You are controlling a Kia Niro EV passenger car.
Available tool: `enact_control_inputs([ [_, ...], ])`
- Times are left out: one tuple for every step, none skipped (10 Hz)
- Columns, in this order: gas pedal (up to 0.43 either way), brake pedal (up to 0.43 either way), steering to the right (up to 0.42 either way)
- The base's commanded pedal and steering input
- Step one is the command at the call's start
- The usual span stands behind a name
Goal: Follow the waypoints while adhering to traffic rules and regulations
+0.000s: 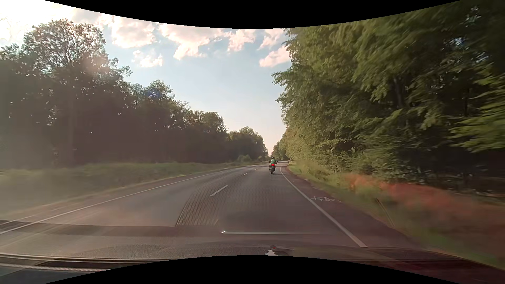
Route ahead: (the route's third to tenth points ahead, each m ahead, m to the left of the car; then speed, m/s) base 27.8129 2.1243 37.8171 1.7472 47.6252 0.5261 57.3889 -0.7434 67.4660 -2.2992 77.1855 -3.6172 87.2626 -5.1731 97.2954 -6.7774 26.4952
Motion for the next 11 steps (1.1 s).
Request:
enact_control_inputs([
  [0.409, 0.000, 0.019],
  [0.409, 0.000, 0.018],
  [0.409, 0.000, 0.017],
  [0.378, 0.000, 0.017],
  [0.358, 0.000, 0.016],
  [0.350, 0.000, 0.016],
  [0.319, 0.000, 0.016],
  [0.299, 0.000, 0.016],
  [0.287, 0.000, 0.016],
  [0.268, 0.000, 0.016],
  [0.248, 0.000, 0.016],
])
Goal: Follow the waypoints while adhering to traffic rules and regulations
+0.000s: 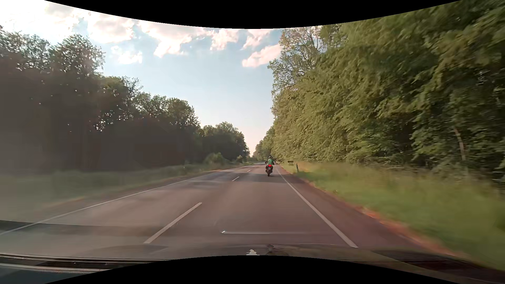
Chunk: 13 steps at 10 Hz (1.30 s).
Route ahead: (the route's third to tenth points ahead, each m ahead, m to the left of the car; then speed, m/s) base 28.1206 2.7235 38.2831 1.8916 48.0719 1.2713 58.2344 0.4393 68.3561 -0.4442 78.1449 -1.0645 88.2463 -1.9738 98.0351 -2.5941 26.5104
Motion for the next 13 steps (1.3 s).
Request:
enact_control_inputs([
  [0.240, 0.000, 0.016],
  [0.240, 0.000, 0.016],
  [0.220, 0.000, 0.015],
  [0.220, 0.000, 0.014],
  [0.220, 0.000, 0.012],
  [0.209, 0.000, 0.008],
  [0.209, 0.000, 0.008],
  [0.189, 0.000, 0.006],
  [0.169, 0.000, 0.002],
  [0.150, 0.000, 0.002],
  [0.138, 0.000, 0.002],
  [0.130, 0.000, 0.002],
  [0.130, 0.000, 0.002],
])
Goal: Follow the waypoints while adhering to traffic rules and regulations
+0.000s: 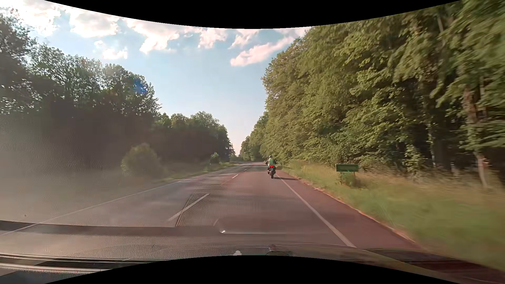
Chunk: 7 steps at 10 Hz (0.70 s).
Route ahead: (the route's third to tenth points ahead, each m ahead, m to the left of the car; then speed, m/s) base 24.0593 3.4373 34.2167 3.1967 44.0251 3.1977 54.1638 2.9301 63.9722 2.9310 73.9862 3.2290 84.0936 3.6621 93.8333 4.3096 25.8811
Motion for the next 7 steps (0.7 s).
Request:
enact_control_inputs([
  [0.130, 0.000, 0.002],
  [0.130, 0.000, 0.004],
  [0.130, 0.000, 0.003],
  [0.138, 0.000, 0.003],
  [0.138, 0.000, 0.003],
  [0.150, 0.000, 0.003],
  [0.157, 0.000, 0.002],
])
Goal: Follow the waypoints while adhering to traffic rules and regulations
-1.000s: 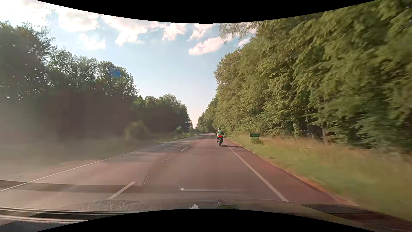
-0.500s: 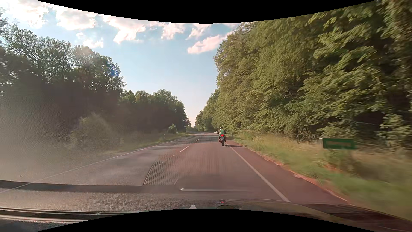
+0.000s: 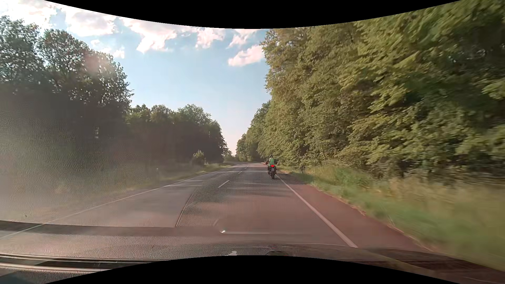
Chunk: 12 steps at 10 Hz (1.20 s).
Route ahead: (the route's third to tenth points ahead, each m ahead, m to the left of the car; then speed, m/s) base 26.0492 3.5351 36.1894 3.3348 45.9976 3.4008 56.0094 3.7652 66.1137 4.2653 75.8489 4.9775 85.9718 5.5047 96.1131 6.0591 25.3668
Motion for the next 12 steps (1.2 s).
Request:
enact_control_inputs([
  [0.169, 0.000, 0.002],
  [0.169, 0.000, 0.001],
  [0.169, 0.000, 0.001],
  [0.169, 0.000, 0.001],
  [0.169, 0.000, 0.001],
  [0.169, 0.000, 0.000],
  [0.197, 0.000, 0.000],
  [0.240, 0.000, -0.001],
  [0.260, 0.000, -0.004],
  [0.280, 0.000, -0.005],
  [0.280, 0.000, -0.006],
  [0.280, 0.000, -0.006],
])
